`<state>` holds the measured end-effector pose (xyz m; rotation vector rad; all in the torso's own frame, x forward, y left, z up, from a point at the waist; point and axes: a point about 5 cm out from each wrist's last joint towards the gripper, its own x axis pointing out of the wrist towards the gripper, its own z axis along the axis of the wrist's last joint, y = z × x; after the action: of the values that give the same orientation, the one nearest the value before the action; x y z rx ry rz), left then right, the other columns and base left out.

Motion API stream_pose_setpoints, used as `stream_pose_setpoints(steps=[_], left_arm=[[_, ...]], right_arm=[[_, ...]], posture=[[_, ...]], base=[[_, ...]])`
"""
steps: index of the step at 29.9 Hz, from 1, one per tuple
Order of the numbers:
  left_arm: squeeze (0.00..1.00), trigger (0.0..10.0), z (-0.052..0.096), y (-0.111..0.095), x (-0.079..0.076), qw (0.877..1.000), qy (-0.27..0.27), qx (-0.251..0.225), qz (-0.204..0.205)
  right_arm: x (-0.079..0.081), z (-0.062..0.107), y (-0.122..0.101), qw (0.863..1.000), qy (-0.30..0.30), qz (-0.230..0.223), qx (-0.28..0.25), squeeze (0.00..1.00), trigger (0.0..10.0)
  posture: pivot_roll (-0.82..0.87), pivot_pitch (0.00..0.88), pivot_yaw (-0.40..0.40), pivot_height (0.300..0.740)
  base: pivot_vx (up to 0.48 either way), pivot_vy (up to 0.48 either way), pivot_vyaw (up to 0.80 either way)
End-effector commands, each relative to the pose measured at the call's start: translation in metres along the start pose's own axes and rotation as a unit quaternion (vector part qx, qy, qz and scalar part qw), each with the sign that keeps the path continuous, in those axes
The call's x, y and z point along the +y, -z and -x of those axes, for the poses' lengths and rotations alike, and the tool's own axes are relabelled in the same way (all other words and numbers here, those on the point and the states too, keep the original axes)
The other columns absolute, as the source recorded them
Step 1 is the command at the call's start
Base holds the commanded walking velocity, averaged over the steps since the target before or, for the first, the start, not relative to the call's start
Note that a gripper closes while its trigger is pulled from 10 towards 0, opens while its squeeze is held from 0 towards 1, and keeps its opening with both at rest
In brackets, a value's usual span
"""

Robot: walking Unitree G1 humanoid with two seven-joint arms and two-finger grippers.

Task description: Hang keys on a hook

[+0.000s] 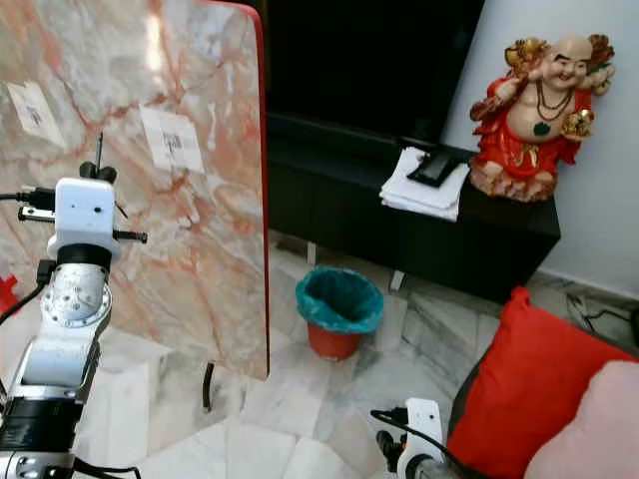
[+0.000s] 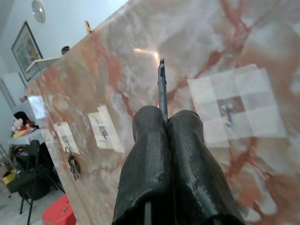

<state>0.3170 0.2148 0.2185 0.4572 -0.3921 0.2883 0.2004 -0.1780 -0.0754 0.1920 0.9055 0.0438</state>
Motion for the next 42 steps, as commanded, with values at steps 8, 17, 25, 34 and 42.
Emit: stream_pose_setpoints(steps=[8,17,25,34,42], left_arm=[[0.00,10.0,-0.0050,-0.0146,0.0026,0.999,-0.015,-0.035,-0.002],[0.00,10.0,-0.0040,-0.0166,0.0030,0.999,-0.016,-0.044,-0.001],[0.00,10.0,-0.0037,-0.0177,0.0016,0.999,-0.014,-0.047,0.000],[0.00,10.0,-0.0033,-0.0170,0.0015,0.999,-0.013,-0.047,-0.002],[0.00,10.0,-0.0039,-0.0170,-0.0009,0.999,-0.010,-0.045,0.000]], right_arm=[[-0.0004,-0.0005,-0.0052,1.000,-0.002,0.004,-0.008,0.00,10.0],[0.0013,-0.0007,-0.0040,1.000,-0.006,0.008,-0.005,0.00,10.0],[0.0012,-0.0006,-0.0031,1.000,-0.006,0.008,-0.004,0.00,10.0],[0.0019,-0.0007,-0.0025,1.000,-0.007,0.010,-0.002,0.00,10.0],[0.0046,-0.0010,-0.0021,1.000,-0.016,0.024,-0.001,0.00,10.0]], posture=[[0.14,0.000,-0.095,0.740],[0.14,0.000,-0.097,0.740],[0.14,0.000,-0.098,0.740],[0.14,0.000,-0.097,0.740],[0.14,0.000,-0.097,0.740]], base=[[0.253,0.000,0.00],[0.113,0.000,0.00],[0.000,0.000,0.00],[0.000,0.000,0.00],[0.162,0.000,0.14]])
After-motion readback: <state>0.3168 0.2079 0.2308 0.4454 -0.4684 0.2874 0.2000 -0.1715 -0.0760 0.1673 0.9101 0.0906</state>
